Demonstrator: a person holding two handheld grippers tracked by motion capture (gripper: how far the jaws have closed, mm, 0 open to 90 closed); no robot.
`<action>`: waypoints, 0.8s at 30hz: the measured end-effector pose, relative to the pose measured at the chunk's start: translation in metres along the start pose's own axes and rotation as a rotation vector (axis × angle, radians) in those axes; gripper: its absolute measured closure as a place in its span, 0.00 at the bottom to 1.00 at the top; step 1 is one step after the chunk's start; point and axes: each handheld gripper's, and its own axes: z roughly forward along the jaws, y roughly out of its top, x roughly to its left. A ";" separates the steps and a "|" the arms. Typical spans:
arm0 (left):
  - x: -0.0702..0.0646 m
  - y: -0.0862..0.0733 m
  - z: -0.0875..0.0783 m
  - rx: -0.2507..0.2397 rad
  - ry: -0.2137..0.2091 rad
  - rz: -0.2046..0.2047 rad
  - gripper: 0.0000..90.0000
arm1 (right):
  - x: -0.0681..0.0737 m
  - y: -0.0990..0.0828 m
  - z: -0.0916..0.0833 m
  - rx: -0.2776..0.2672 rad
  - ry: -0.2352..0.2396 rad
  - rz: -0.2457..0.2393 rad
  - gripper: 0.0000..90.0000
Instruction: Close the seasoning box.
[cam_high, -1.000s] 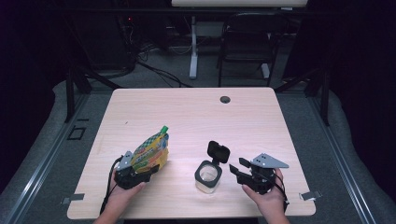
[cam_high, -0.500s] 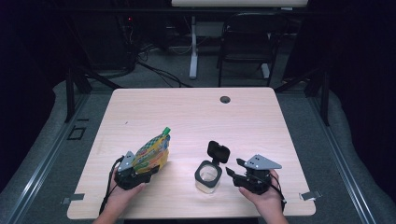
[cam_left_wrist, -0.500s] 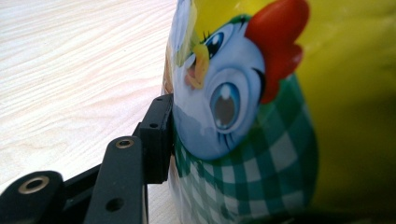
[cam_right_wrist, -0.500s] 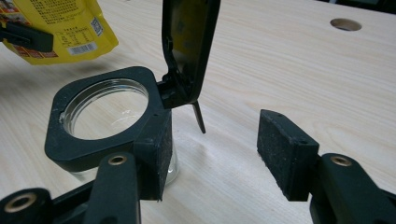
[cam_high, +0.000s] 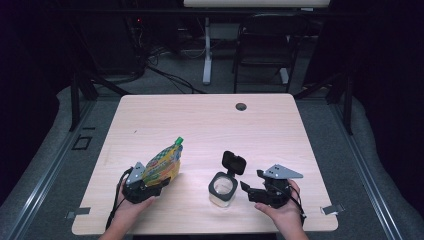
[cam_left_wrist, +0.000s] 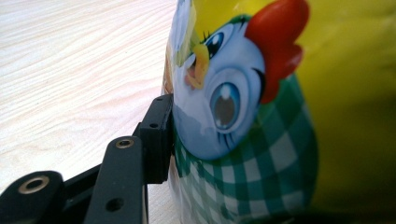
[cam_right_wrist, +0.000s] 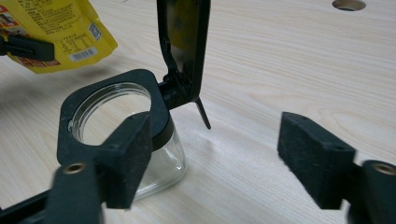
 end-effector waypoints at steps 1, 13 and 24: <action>0.000 0.000 0.000 0.000 0.001 0.000 0.59 | 0.000 0.000 0.000 0.000 -0.001 0.002 0.25; -0.004 0.002 -0.002 0.010 0.023 0.039 0.59 | 0.002 0.000 0.000 0.001 0.032 -0.059 0.51; -0.008 0.002 -0.001 0.022 0.030 0.075 0.59 | 0.010 0.000 -0.001 -0.004 0.043 -0.104 0.55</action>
